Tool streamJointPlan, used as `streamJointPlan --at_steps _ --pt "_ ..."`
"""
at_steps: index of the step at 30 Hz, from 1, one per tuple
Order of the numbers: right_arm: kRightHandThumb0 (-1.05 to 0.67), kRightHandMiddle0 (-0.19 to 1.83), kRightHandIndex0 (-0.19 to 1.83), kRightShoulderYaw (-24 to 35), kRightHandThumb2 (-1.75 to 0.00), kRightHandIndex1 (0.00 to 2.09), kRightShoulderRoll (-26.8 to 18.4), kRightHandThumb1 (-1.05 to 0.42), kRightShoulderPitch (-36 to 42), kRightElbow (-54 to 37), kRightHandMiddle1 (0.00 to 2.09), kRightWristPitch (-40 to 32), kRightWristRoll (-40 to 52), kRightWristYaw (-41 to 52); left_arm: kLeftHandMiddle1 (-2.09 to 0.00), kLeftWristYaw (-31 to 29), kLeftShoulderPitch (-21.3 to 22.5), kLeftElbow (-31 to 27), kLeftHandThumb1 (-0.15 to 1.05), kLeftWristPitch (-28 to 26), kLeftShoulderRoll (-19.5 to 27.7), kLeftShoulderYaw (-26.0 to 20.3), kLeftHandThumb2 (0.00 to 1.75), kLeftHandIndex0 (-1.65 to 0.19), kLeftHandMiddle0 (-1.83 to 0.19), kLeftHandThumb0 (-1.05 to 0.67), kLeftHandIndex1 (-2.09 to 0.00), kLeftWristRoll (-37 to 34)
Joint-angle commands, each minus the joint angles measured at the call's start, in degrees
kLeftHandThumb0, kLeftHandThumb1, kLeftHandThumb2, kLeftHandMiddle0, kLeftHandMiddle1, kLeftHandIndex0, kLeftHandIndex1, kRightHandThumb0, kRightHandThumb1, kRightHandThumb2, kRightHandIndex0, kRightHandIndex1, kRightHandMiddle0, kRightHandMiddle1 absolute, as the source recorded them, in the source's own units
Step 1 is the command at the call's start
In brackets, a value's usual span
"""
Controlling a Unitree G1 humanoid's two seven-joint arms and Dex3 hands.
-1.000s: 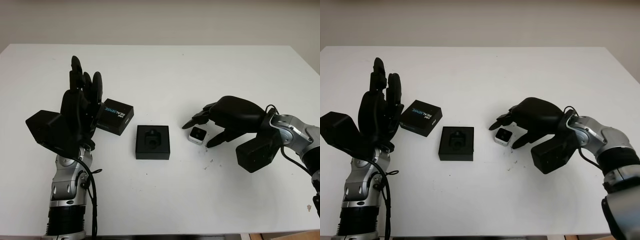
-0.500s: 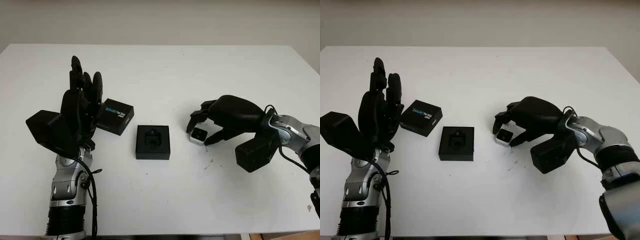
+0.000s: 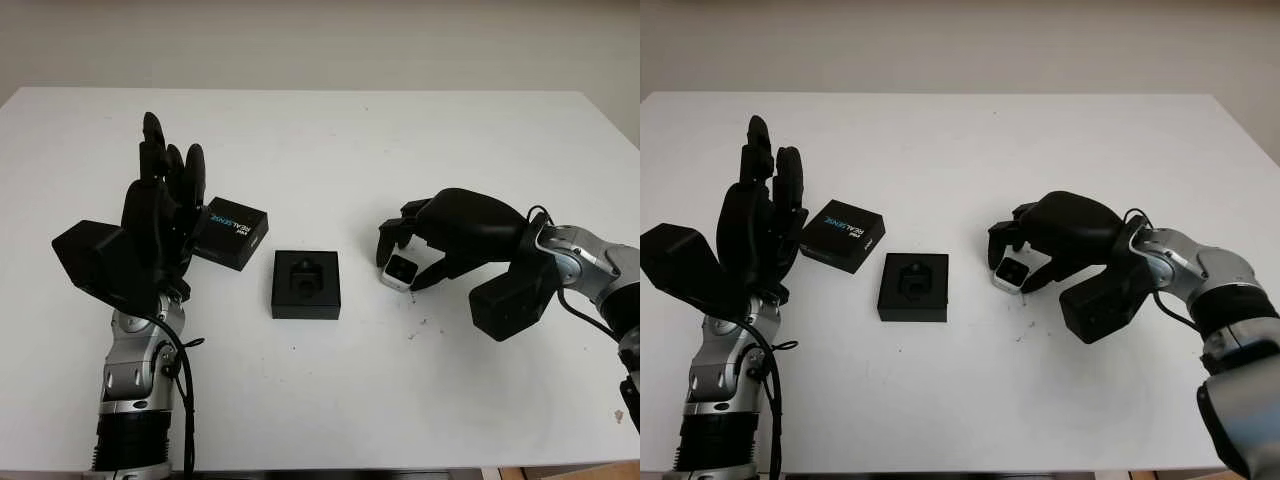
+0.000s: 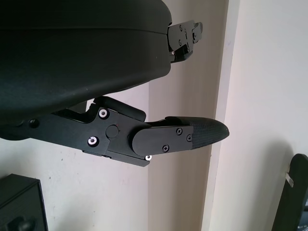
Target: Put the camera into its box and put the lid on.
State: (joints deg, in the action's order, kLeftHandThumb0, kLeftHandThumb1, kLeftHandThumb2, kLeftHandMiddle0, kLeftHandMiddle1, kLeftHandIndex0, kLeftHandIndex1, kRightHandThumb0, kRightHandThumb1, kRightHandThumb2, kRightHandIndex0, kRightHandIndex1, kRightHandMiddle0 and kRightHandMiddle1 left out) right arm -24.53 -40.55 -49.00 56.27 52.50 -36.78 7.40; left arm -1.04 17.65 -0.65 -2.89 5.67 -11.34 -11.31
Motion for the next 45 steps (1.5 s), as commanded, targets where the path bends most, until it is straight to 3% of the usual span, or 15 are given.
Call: streamJointPlan --at_steps 1,6,12,19,30,39,45 --pt "-0.33 0.49 0.29 1.9 -0.05 0.7 1.1 -0.92 0.8 0.1 1.29 -2.2 3.8 3.5 -0.03 0.1 0.2 -0.4 1.05 0.0 -0.1 0.2 0.43 0.19 0.19 -0.61 0.0 0.3" --pt "-0.33 0.48 0.32 6.0 -0.05 0.33 3.3 -0.92 2.3 -1.4 1.34 -9.5 13.4 13.2 -0.02 0.2 0.0 -0.6 1.05 -0.1 -0.1 0.4 0.42 0.19 0.19 -0.62 0.0 0.4" --pt "-0.32 0.43 0.3 8.8 -0.06 0.18 4.1 -0.93 3.6 -5.7 1.38 -15.8 18.4 19.6 -0.04 0.5 0.1 -0.5 1.05 -0.1 -0.4 0.2 0.4 0.18 0.19 -0.63 -0.02 0.2" --pt "-0.32 0.39 0.3 11.4 -0.06 0.13 5.1 -0.94 4.6 -8.5 1.41 -19.2 22.3 23.0 -0.05 0.5 0.0 -0.4 1.05 -0.1 -0.4 0.2 0.39 0.19 0.19 -0.64 -0.03 0.0" --pt "-0.34 0.43 0.35 17.0 -0.05 0.12 8.5 -0.92 8.0 -18.0 1.48 -30.4 31.1 26.3 -0.04 0.6 -0.2 -0.3 1.05 0.0 -0.2 0.3 0.39 0.18 0.19 -0.63 -0.02 0.4" --pt "-0.41 0.34 0.3 20.9 -0.06 0.07 14.4 -0.94 14.6 -36.7 1.59 -48.8 35.9 21.6 -0.04 0.5 -0.4 -0.4 1.05 0.0 -0.4 0.4 0.41 0.19 0.19 -0.62 -0.01 0.2" --pt "-0.36 0.26 0.3 20.6 -0.06 0.07 18.7 -0.96 19.2 -50.8 1.7 -61.9 36.6 17.2 -0.04 1.0 -0.6 -0.8 1.05 -0.1 -0.9 0.4 0.41 0.19 0.19 -0.61 -0.01 0.4"
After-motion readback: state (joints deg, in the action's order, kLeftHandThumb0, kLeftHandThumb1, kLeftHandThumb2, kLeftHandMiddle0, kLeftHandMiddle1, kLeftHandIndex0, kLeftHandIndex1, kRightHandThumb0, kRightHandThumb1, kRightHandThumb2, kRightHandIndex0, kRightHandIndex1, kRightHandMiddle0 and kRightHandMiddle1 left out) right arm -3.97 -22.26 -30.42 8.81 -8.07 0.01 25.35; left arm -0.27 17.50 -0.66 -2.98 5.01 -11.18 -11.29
